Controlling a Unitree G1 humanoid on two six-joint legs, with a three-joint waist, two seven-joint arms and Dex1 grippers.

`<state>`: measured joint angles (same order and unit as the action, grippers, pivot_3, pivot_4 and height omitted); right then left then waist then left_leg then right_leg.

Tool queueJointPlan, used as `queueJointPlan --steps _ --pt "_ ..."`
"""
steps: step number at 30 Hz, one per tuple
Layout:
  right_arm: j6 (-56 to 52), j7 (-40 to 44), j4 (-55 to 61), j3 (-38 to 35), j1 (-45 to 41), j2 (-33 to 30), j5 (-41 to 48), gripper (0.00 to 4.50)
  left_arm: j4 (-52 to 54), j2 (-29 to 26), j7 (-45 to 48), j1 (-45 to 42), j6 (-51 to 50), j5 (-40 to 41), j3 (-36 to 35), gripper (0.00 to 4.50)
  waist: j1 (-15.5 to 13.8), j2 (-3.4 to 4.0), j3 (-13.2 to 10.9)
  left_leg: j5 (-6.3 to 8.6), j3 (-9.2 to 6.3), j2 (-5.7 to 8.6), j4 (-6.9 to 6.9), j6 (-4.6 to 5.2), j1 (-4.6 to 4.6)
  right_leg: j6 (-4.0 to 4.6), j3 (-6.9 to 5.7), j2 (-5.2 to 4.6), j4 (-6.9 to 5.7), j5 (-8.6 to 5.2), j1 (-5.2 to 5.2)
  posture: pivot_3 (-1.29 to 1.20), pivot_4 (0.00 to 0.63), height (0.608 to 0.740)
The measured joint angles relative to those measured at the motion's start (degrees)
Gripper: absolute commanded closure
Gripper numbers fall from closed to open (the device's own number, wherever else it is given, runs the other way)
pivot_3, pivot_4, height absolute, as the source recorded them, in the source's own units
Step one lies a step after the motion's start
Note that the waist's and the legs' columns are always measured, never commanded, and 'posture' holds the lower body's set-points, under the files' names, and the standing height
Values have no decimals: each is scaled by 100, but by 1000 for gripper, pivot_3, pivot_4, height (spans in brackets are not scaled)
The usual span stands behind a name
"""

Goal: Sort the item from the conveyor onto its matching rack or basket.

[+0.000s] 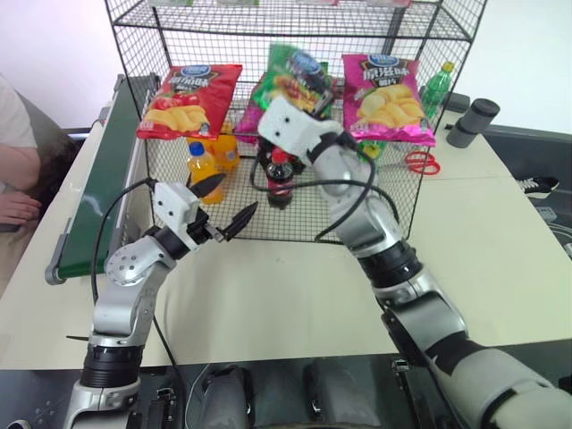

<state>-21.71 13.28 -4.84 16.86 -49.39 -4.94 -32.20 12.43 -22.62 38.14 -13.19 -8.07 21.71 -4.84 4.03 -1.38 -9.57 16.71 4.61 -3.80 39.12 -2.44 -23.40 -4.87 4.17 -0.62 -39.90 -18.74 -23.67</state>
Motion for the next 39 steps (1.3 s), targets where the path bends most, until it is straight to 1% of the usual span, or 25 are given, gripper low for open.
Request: queueJointPlan --steps 3,6,10,13,14,17,18,21,23,24,26,27,31,32,34,36,39 --pt "194 35 216 48 54 2 102 39 0 18 -6 -17 0 -6 28 0 6 0 0 0 -3 -1 0 0 1 0 0 2 -3 0 -1 0 150 740" --pt "402 175 429 21 156 30 441 39 18 20 -71 -24 -26 -8 87 0 -3 0 0 0 -4 0 0 0 1 0 -1 0 -3 0 1 0 150 740" --pt "452 739 1251 -274 515 566 1735 39 27 9 -91 -116 -56 11 95 0 -1 0 0 0 -7 -2 -2 0 0 0 -3 3 -2 0 0 0 150 740" --pt "273 974 1658 -540 471 877 2576 39 27 3 -74 -234 -76 31 101 0 -7 0 0 0 -14 -2 -1 0 3 0 -11 0 -2 0 9 0 150 740" --pt "135 1058 1734 -724 478 993 2988 39 25 -2 -41 -267 -123 60 102 0 -13 0 0 0 -15 -1 -1 0 6 0 -13 -1 -2 0 14 0 150 740" --pt "-166 1148 2025 -1175 638 1026 3745 39 25 -142 241 -312 -273 302 108 0 -37 -1 1 -1 -20 1 0 3 5 0 -19 -5 0 0 18 0 150 740" --pt "-306 1210 2261 -1328 804 893 3993 39 27 -247 467 -318 -368 498 105 0 -48 -1 1 -1 -21 2 -1 3 3 0 -19 -6 4 0 19 0 150 740" --pt "-753 1528 3027 -1746 1664 161 4596 39 14 -688 1252 -235 -666 1127 -61 0 -59 0 0 1 -20 0 -5 8 1 0 -20 -6 21 0 22 0 150 740" --pt "-993 1818 3552 -1979 2441 -470 4926 39 -143 -969 1675 -231 -680 1278 -135 0 -65 1 -1 1 -21 0 -12 8 2 0 -19 -2 32 0 23 0 150 740" --pt "-1101 1946 3759 -2095 2780 -734 5057 39 -280 -1051 1782 -245 -687 1298 -198 0 -67 3 -2 1 -20 0 -15 8 2 0 -19 -1 34 -1 24 0 150 740" --pt "-1350 2313 4261 -2435 3616 -1462 5450 39 -596 -1238 1978 -273 -885 1435 -342 0 -84 6 -4 2 -20 1 -15 9 1 0 -19 4 38 -1 24 0 150 740" --pt "-1444 2422 4396 -2639 3859 -1663 5624 39 -689 -1352 2067 -238 -985 1498 -396 0 -62 6 -4 2 -17 1 -15 10 2 0 -17 5 41 -1 25 0 150 740" --pt "-1623 2800 4804 -3602 4723 -2288 6454 39 -850 -1718 2431 -113 -1258 1599 -509 0 -33 7 -4 3 -22 2 -15 12 10 0 -17 8 42 -1 39 0 150 740" --pt "-1618 2977 4867 -3835 5049 -2503 6615 39 -922 -1833 2521 -82 -1290 1593 -532 0 -45 6 -4 3 -23 3 -17 12 12 0 -17 9 47 -1 43 0 150 740" --pt "-1531 3360 4852 -4303 5844 -2828 6716 39 -1067 -2019 2654 -43 -1249 1482 -553 0 -89 6 -4 5 -23 8 -17 16 11 0 -17 9 56 -1 46 0 150 740" --pt "-1390 3692 4784 -4746 6461 -3007 6752 39 -1261 -2190 2749 -19 -1113 1297 -560 0 -143 6 -4 8 -19 9 -16 20 12 0 -17 8 59 -1 47 0 150 740" --pt "-972 4088 4630 -5170 7028 -3138 6736 39 -1577 -2310 2836 36 -829 987 -553 0 -151 6 -4 10 -15 9 -14 23 17 -1 -17 7 65 -1 54 0 150 740"
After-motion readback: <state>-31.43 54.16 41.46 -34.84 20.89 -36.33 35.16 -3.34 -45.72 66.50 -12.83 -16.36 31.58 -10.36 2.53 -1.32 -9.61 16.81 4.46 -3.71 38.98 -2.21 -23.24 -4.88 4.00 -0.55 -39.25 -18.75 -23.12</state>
